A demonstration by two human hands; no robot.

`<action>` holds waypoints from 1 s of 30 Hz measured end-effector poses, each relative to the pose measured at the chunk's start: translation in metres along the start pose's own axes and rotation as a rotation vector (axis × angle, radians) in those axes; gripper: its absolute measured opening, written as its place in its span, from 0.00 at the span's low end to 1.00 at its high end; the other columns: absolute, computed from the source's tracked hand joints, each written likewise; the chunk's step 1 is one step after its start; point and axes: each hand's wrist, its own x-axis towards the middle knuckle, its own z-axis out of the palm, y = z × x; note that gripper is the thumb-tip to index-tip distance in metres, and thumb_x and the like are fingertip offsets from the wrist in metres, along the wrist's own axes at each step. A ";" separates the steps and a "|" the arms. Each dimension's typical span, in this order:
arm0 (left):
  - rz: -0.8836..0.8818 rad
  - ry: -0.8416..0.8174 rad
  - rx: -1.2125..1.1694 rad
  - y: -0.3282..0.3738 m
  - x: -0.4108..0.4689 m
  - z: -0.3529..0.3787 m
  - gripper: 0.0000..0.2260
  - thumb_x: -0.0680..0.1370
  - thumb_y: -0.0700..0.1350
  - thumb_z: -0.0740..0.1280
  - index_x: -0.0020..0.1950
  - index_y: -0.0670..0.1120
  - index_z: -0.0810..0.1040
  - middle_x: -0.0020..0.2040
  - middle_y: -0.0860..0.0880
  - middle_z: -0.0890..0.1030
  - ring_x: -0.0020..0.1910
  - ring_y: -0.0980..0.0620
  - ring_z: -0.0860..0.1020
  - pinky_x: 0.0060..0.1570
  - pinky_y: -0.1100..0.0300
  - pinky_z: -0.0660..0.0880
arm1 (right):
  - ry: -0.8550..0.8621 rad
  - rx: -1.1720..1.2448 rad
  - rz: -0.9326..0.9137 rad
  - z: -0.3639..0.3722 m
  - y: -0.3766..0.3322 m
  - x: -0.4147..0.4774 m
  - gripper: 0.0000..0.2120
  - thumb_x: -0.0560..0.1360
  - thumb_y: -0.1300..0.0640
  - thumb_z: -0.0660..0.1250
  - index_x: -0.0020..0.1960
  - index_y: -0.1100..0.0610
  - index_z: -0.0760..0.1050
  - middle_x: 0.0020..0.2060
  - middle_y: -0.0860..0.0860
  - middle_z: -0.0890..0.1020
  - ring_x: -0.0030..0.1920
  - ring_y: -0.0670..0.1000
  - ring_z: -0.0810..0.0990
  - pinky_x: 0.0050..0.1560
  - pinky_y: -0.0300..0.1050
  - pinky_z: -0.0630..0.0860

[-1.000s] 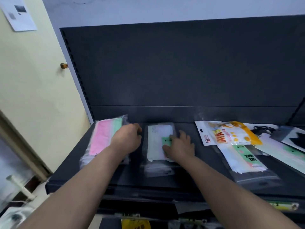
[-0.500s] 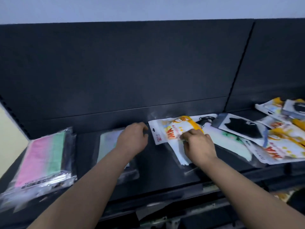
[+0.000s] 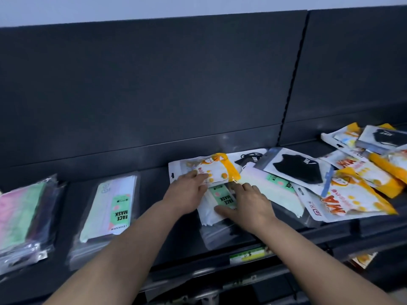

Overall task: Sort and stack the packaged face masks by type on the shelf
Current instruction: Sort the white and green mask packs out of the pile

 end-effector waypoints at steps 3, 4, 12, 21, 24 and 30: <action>-0.094 -0.089 0.035 -0.006 -0.002 0.003 0.24 0.83 0.56 0.50 0.78 0.54 0.53 0.74 0.43 0.67 0.67 0.41 0.70 0.63 0.50 0.69 | -0.026 0.101 0.052 0.000 -0.006 0.005 0.37 0.69 0.36 0.68 0.72 0.51 0.60 0.61 0.54 0.73 0.63 0.57 0.70 0.59 0.49 0.70; -0.132 -0.091 0.045 -0.008 -0.001 0.001 0.25 0.83 0.56 0.50 0.79 0.52 0.51 0.71 0.41 0.69 0.66 0.40 0.71 0.61 0.51 0.68 | -0.058 0.141 0.092 -0.001 -0.008 0.007 0.38 0.68 0.38 0.70 0.71 0.53 0.60 0.62 0.55 0.72 0.63 0.57 0.71 0.58 0.49 0.70; -0.241 -0.120 0.155 -0.024 -0.007 -0.006 0.27 0.81 0.60 0.50 0.77 0.50 0.54 0.73 0.42 0.68 0.67 0.41 0.71 0.62 0.50 0.69 | -0.155 -0.001 0.214 -0.008 -0.020 0.016 0.33 0.68 0.35 0.67 0.63 0.56 0.69 0.61 0.55 0.73 0.63 0.57 0.70 0.56 0.50 0.71; -0.091 -0.130 0.124 -0.033 -0.024 -0.009 0.27 0.81 0.58 0.54 0.78 0.55 0.52 0.79 0.48 0.55 0.74 0.41 0.62 0.69 0.45 0.64 | -0.221 0.092 0.349 -0.009 -0.033 0.012 0.37 0.65 0.39 0.74 0.64 0.57 0.65 0.61 0.54 0.76 0.61 0.56 0.75 0.56 0.47 0.73; -0.067 -0.121 0.076 -0.038 -0.023 -0.006 0.27 0.82 0.56 0.54 0.79 0.53 0.51 0.78 0.46 0.56 0.72 0.40 0.63 0.67 0.48 0.64 | -0.117 0.204 0.423 -0.025 -0.021 0.007 0.28 0.69 0.44 0.69 0.63 0.56 0.66 0.57 0.55 0.79 0.56 0.57 0.78 0.55 0.48 0.75; -0.022 -0.181 0.124 -0.013 -0.014 0.000 0.26 0.81 0.53 0.55 0.78 0.56 0.52 0.77 0.48 0.55 0.72 0.40 0.60 0.67 0.47 0.64 | 0.379 0.441 0.479 -0.075 0.031 -0.015 0.22 0.74 0.60 0.61 0.68 0.57 0.62 0.60 0.59 0.77 0.56 0.61 0.77 0.54 0.53 0.74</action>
